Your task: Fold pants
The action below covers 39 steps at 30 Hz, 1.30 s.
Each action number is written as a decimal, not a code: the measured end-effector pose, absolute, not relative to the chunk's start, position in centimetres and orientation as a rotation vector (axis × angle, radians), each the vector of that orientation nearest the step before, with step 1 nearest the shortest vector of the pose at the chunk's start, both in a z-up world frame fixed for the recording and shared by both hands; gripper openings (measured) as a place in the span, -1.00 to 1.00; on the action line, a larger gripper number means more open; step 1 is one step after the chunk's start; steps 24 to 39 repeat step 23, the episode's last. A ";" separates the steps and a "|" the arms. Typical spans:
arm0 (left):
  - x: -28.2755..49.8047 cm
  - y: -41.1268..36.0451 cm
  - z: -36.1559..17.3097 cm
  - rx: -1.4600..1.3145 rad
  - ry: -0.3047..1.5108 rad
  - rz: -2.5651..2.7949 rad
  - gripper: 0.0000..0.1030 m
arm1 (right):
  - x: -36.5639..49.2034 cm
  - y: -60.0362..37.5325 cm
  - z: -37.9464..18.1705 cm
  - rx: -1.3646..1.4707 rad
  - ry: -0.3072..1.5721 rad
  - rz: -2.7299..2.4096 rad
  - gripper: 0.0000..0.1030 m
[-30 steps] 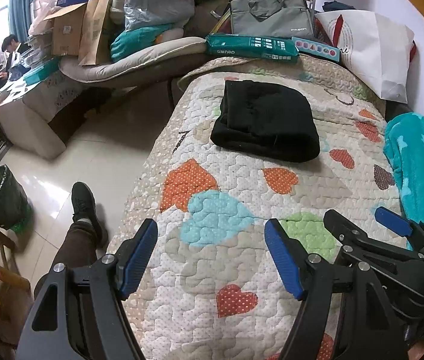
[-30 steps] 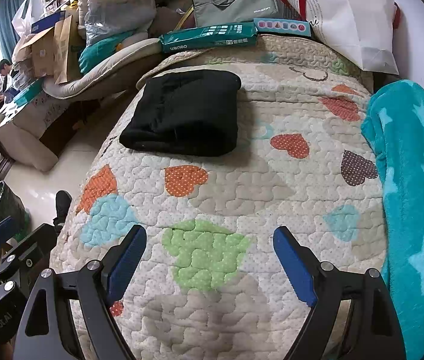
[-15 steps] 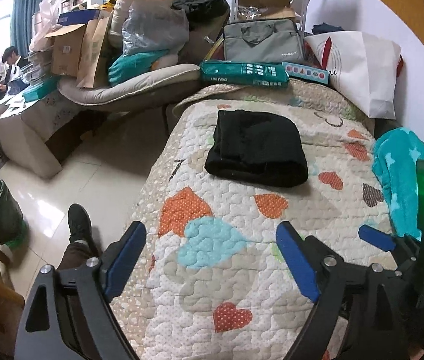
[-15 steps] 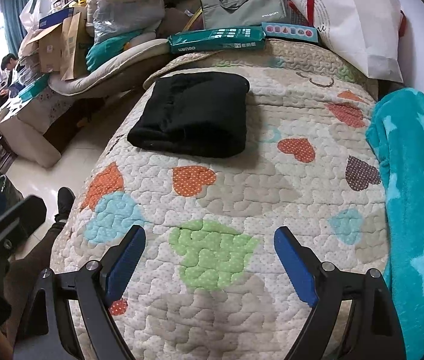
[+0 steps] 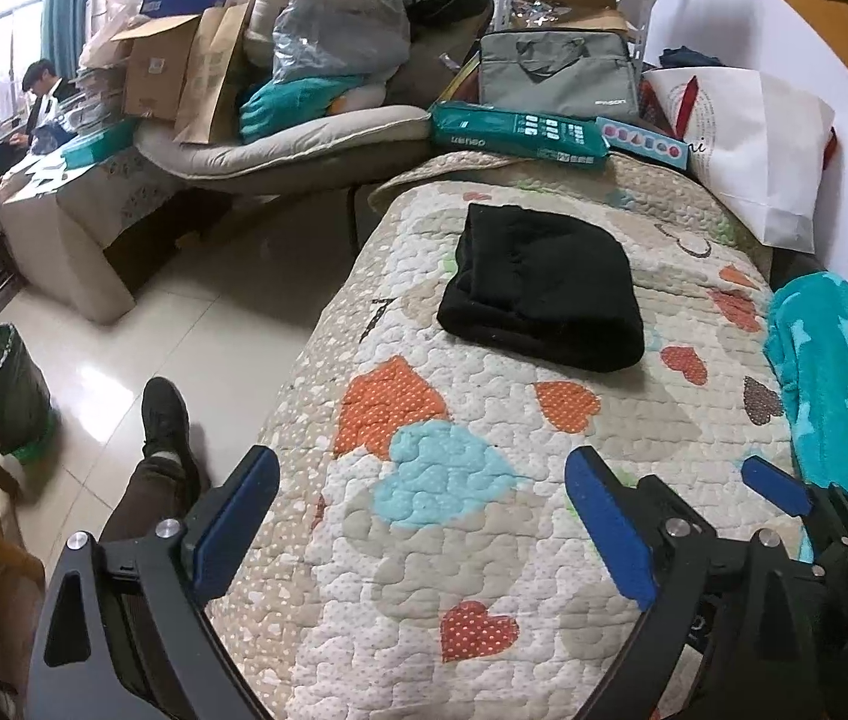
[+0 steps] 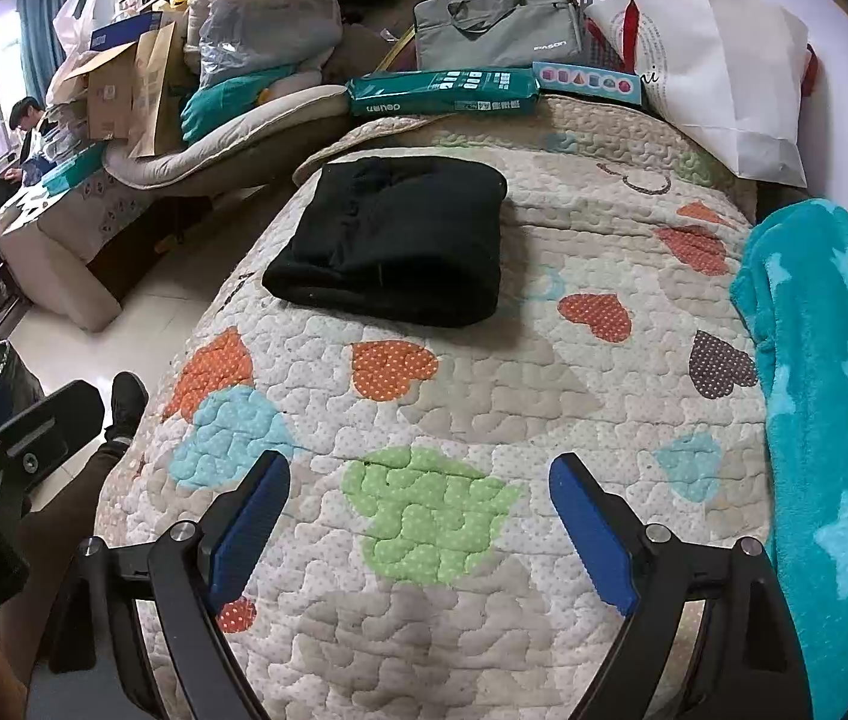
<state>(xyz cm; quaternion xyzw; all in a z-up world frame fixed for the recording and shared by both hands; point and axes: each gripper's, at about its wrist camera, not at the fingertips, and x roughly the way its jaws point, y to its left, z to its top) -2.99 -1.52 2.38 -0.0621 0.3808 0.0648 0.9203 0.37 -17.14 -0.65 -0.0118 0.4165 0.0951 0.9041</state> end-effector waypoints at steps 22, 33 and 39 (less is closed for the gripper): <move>-2.5 -1.8 1.1 -0.096 0.845 0.138 0.86 | 0.5 -16.9 -1.1 -0.028 0.883 0.200 0.82; -2.4 -1.8 1.0 -0.104 0.855 0.133 0.86 | 0.5 -16.9 -1.2 -0.026 0.886 0.200 0.82; -2.4 -1.8 1.0 -0.104 0.855 0.133 0.86 | 0.5 -16.9 -1.2 -0.026 0.886 0.200 0.82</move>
